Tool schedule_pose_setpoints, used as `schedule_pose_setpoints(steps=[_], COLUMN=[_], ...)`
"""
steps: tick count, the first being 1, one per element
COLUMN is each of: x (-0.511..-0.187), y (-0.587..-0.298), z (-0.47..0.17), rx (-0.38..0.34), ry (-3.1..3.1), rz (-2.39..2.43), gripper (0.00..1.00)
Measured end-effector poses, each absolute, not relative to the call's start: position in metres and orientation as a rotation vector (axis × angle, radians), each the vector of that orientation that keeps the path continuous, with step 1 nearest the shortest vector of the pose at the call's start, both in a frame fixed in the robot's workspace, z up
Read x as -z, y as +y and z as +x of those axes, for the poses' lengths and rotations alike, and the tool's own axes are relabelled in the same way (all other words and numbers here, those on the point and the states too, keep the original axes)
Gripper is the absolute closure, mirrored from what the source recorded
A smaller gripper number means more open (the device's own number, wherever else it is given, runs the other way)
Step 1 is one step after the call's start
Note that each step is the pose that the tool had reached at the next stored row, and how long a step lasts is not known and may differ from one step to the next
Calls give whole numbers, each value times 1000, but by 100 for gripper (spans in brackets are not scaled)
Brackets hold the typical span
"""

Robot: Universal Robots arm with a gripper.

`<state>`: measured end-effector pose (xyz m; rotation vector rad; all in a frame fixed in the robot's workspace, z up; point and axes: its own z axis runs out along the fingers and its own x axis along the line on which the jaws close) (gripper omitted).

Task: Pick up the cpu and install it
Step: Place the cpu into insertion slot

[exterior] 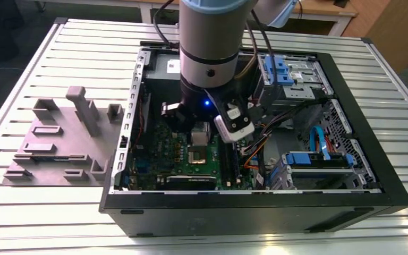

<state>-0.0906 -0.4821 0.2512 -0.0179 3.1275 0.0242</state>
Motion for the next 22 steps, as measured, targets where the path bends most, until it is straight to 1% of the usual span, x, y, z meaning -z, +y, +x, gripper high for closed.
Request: schedule_pose_setpoints(steps=[14,22], x=[-227,-224], y=[-484,-484], z=[-91,-91], rx=[-24,-26], ry=[3125,3125], rz=[-18,-18], gripper=[53,53])
